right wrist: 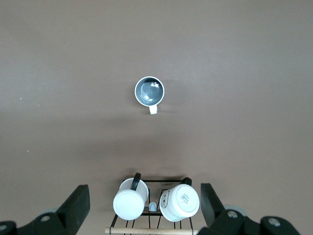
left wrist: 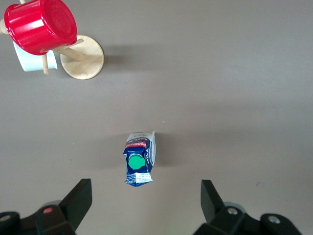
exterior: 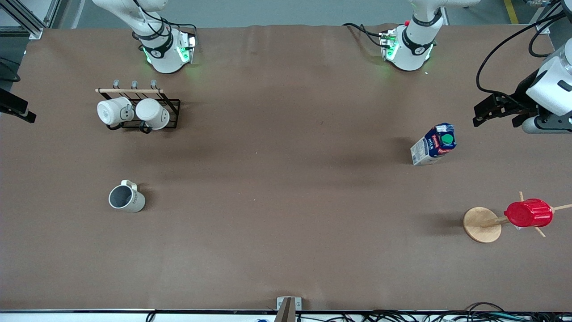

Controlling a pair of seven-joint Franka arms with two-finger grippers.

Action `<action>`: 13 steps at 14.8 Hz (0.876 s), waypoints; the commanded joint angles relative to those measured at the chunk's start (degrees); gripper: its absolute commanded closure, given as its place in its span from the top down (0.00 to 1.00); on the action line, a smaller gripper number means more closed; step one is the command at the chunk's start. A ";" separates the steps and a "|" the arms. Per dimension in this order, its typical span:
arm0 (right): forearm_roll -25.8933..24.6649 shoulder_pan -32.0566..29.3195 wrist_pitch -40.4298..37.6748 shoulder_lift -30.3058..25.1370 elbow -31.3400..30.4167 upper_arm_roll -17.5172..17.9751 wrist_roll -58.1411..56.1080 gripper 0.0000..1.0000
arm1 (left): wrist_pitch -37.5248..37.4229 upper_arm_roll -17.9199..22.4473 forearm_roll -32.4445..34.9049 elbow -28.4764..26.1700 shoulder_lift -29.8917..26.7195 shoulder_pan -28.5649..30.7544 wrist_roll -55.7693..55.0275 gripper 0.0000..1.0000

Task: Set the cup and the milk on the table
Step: 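Reach the left gripper to the milk carton while the right gripper reaches the mug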

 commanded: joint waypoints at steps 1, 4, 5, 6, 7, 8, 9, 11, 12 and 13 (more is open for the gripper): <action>-0.74 0.12 -0.09 -0.45 -0.08 -0.08 -0.50 1.00 | 0.61 0.25 0.88 0.07 0.29 -0.34 0.37 0.98; -0.74 0.12 0.09 -0.53 -0.08 -0.08 -0.32 1.00 | 0.71 0.25 0.88 0.16 0.47 -0.25 0.64 0.98; -0.74 0.12 0.18 -0.53 -0.08 -0.16 -0.32 1.00 | 0.88 0.33 0.97 0.08 0.82 -0.16 0.90 0.98; -0.74 0.12 0.18 -0.53 -0.08 -0.08 -0.32 1.00 | 1.32 0.33 0.97 0.07 1.08 -0.25 0.90 0.98; -0.74 0.12 0.09 -0.53 -0.08 -0.08 -0.32 1.00 | 1.67 0.33 0.97 -0.10 1.35 -0.25 0.82 0.99; -0.74 0.03 0.00 -0.53 -0.08 -0.08 -0.24 1.00 | 1.67 0.33 1.05 -0.19 1.44 -0.07 0.82 0.98; -0.74 0.03 0.00 -0.53 -0.08 -0.16 -0.23 1.00 | 1.93 0.33 1.32 -0.28 1.52 -0.07 0.82 0.98; -0.66 0.12 0.00 -0.53 -0.08 -0.08 -0.23 1.00 | 2.90 0.42 1.32 -2.02 1.52 0.19 0.90 0.97; -0.74 0.03 0.09 -0.53 -0.08 -0.16 -0.23 1.00 | 4.03 0.42 1.32 -4.47 1.26 0.45 0.99 0.97; -0.74 0.03 0.09 -0.53 -0.08 -0.08 -0.23 1.00 | 5.61 0.42 1.32 -6.58 0.83 0.63 0.99 0.97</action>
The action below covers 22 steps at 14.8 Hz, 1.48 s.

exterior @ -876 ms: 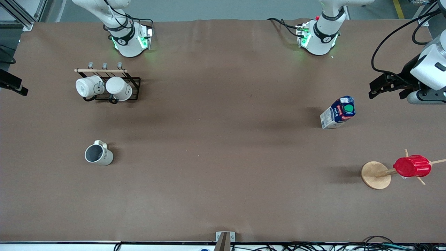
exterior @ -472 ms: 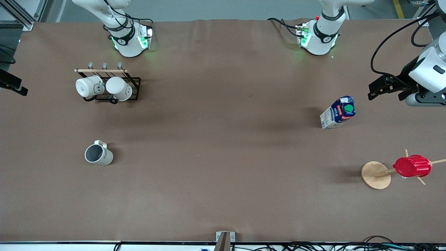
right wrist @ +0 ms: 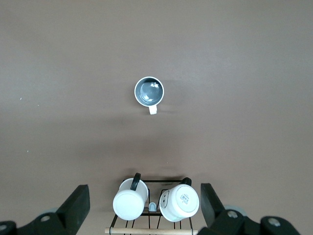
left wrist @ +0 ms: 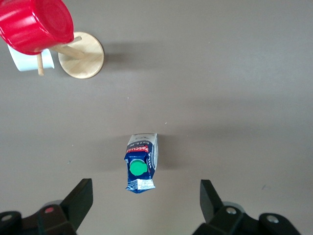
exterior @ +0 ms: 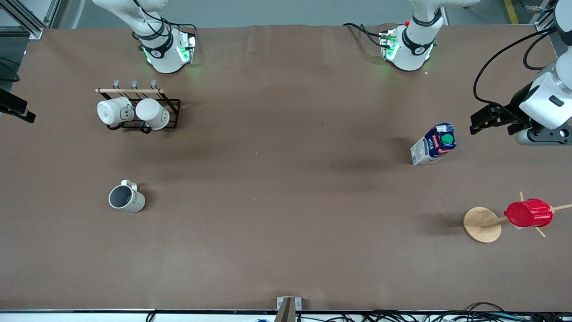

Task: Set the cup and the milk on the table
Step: 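Reach the left gripper to the milk carton while the right gripper reaches the mug, then grasp the milk carton with the left gripper while the right gripper grasps the mug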

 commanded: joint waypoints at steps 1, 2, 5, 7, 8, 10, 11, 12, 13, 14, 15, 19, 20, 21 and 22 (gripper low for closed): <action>-0.65 0.04 -0.01 -0.44 -0.12 -0.01 -0.22 1.00 | 4.24 0.27 0.94 -6.55 -1.34 0.57 0.84 0.96; -0.65 0.04 -0.10 -0.44 -0.12 -0.01 -0.22 1.00 | 5.29 0.27 0.94 -8.48 -1.52 0.84 0.84 0.95; -0.83 -0.05 0.16 -0.09 -0.12 -0.10 -0.83 1.00 | 13.10 0.27 1.29 -17.87 -4.32 1.63 0.93 0.94; -0.92 -0.05 0.34 0.44 -0.21 -0.19 -0.83 1.00 | 18.37 0.27 1.38 -24.03 -5.73 2.85 0.93 0.93; -0.83 -0.22 0.51 1.66 -0.21 -0.10 -0.75 1.00 | 20.05 0.18 1.38 -25.97 -5.74 3.47 0.93 0.93; -0.57 -0.31 3.14 3.33 -0.73 -0.19 -0.83 1.00 | 22.17 0.18 1.38 -29.23 -5.83 3.56 0.93 0.92; -0.57 -0.49 3.93 4.30 -0.82 -0.28 -0.92 1.00 | 23.05 0.18 1.38 -30.72 -5.83 3.74 0.93 0.92; -0.57 -0.58 4.72 5.87 -0.83 -0.28 -1.27 1.00 | 24.54 0.10 1.38 -32.39 -5.74 3.65 0.93 0.92; -0.65 -0.49 6.56 8.15 -1.43 -0.28 -1.97 1.00 | 25.86 0.10 1.38 -33.63 -5.74 3.65 0.93 0.92; -0.65 -0.32 9.97 10.26 -3.01 -0.28 -2.67 1.00 | 26.91 0.10 1.38 -34.51 -5.57 3.57 0.93 0.92; -0.57 -0.23 13.83 11.15 -5.37 -0.19 -2.77 1.00 | 27.53 0.01 1.38 -34.95 -5.30 3.56 0.93 0.92; -0.57 0.13 31.06 16.15 -14.43 -0.10 -7.40 1.00 | 28.85 -0.17 1.38 -35.48 -3.90 3.39 0.93 0.92; -0.57 0.13 33.45 18.00 -14.88 -0.10 -8.91 1.00 | 29.12 -0.17 1.38 -35.92 -3.81 3.39 0.93 0.92; -0.57 0.13 34.69 19.58 -14.89 -0.10 -9.88 1.00 | 30.08 -0.17 1.56 -36.36 -3.81 3.48 1.01 0.92; -0.57 0.13 35.75 21.08 -14.89 -0.10 -10.15 1.00 | 30.52 -0.17 1.82 -36.36 -3.46 3.48 1.28 0.92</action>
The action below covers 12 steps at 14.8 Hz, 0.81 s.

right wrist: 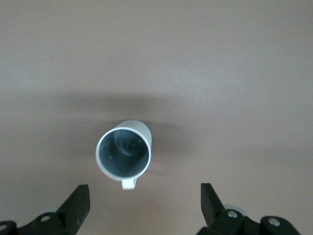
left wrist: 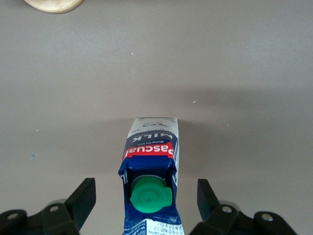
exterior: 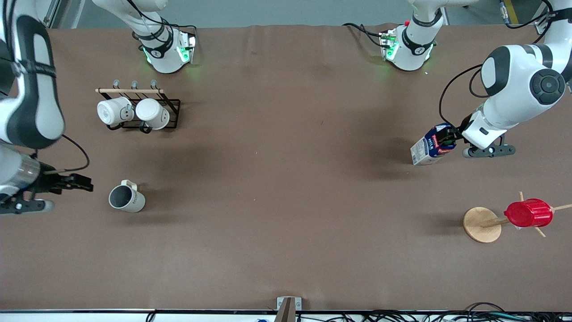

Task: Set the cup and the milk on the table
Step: 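Grasp the milk carton with the left gripper while the right gripper grasps the mug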

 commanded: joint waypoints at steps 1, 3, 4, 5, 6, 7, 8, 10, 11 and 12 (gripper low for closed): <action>-0.54 0.02 3.42 3.08 -0.71 0.17 -1.87 1.00 | 2.05 -0.12 1.45 -1.15 0.24 0.17 1.09 0.92; -0.54 0.20 6.84 5.46 -2.37 0.43 -1.87 1.00 | 2.05 -0.21 1.45 -1.59 0.59 0.17 1.71 0.92; -0.54 0.37 9.12 5.73 -3.95 0.43 -2.04 1.00 | 2.40 -0.21 1.45 -2.03 0.59 0.26 1.71 0.92; -0.54 0.38 11.41 5.82 -5.88 0.43 -2.66 1.00 | 2.83 -0.12 1.45 -2.56 0.59 0.26 1.71 0.92; -0.54 0.46 13.26 5.91 -7.20 0.43 -3.62 1.00 | 3.01 -0.12 1.45 -3.08 0.59 0.17 1.71 0.92; -0.54 0.46 13.80 6.34 -7.74 0.43 -3.98 1.00 | 3.36 -0.12 1.45 -3.52 0.59 0.17 1.71 0.92; -0.54 0.46 13.98 7.04 -7.83 0.43 -3.98 1.00 | 3.80 -0.12 1.54 -4.05 0.59 0.17 1.71 0.91; -0.45 0.46 14.94 8.01 -7.92 0.52 -3.98 0.95 | 4.33 -0.12 1.54 -4.41 0.59 0.17 1.71 0.89; -0.45 0.46 14.95 8.10 -8.01 0.52 -3.89 0.84 | 4.42 -0.12 1.54 -4.41 0.59 0.17 1.71 0.82; -0.19 0.46 14.95 8.37 -7.92 0.52 -3.89 0.71 | 4.42 -0.12 1.54 -4.41 0.68 0.26 1.71 0.63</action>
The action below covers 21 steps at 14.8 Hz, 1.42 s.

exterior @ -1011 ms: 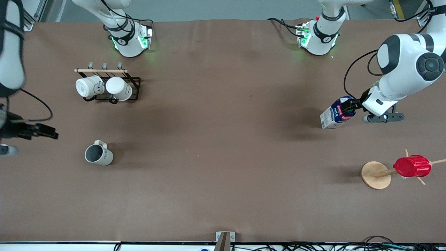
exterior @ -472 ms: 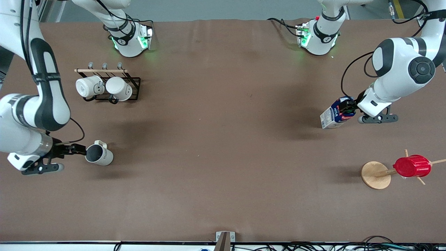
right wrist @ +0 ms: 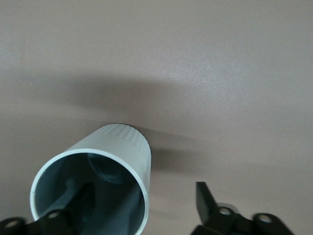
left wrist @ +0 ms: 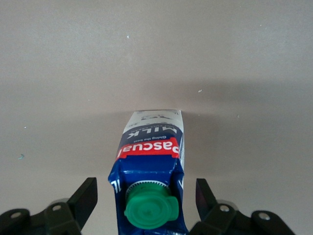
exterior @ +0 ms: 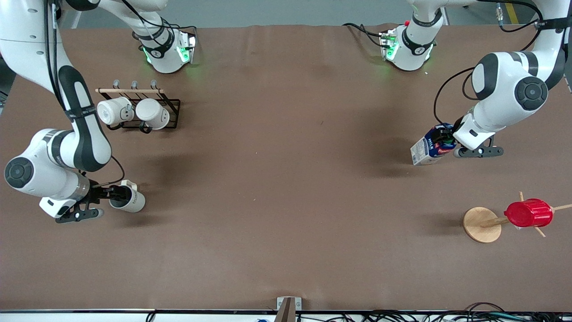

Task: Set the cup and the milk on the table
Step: 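Grasp the milk carton with the left gripper while the right gripper grasps the mug, then carry the mug and milk carton toward each other at the table middle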

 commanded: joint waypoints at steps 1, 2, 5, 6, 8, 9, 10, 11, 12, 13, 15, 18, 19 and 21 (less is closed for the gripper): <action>-0.02 0.07 1.00 -0.44 -1.13 0.20 -0.38 0.55 | 1.09 -0.12 1.13 -0.74 -0.56 0.25 0.78 0.47; 0.07 0.07 1.00 -0.36 -1.13 0.20 -0.38 0.38 | 1.35 -0.12 1.13 -0.74 -0.12 0.25 0.79 0.34; 2.25 -0.10 1.00 -0.36 -0.96 0.20 0.33 0.03 | 2.31 -0.12 1.13 -0.65 0.06 0.25 0.79 0.20; 3.58 -0.19 0.82 -0.36 -0.87 0.20 0.33 0.00 | 2.32 -0.12 1.13 -0.57 0.15 0.25 0.79 0.19; 3.68 -0.02 0.39 -0.44 -0.43 0.20 0.33 0.00 | 2.32 -0.12 1.13 -0.39 0.15 0.25 0.79 0.19; 3.68 0.16 0.29 -0.44 0.00 0.20 0.33 0.00 | 2.32 -0.12 1.13 -0.22 0.23 0.25 0.79 0.18; 3.68 0.25 -0.14 -0.70 0.88 0.20 0.41 0.00 | 2.32 -0.12 1.13 0.13 0.32 0.25 0.79 0.16; 3.68 0.68 -2.15 -1.23 1.93 0.20 0.41 0.00 | 2.23 -0.12 1.13 0.92 0.76 0.16 0.70 0.13; 3.68 1.21 -5.04 -1.76 3.42 0.29 0.59 0.00 | 1.88 -0.12 1.13 1.71 1.11 0.16 0.70 0.11; 3.68 1.65 -7.85 -2.46 5.09 0.38 0.85 0.00 | 1.79 -0.12 1.13 2.24 1.20 -0.01 0.70 0.09; 3.68 2.53 -12.34 -3.60 7.03 2.21 4.61 0.00 | 1.70 -0.12 1.13 3.64 1.64 -0.27 0.52 0.08; 3.15 2.62 -12.63 -3.96 7.04 6.69 11.29 0.00 | 1.70 -0.21 1.13 5.32 2.25 -0.36 0.43 0.08; 3.06 2.88 -12.54 -3.96 7.04 8.10 13.40 0.00 | 1.61 -0.21 1.13 6.19 2.52 -0.36 0.43 0.08; 2.89 4.37 -12.28 -4.39 7.04 11.00 19.89 0.00 | 1.53 -0.30 1.13 8.74 3.75 -0.63 0.35 0.08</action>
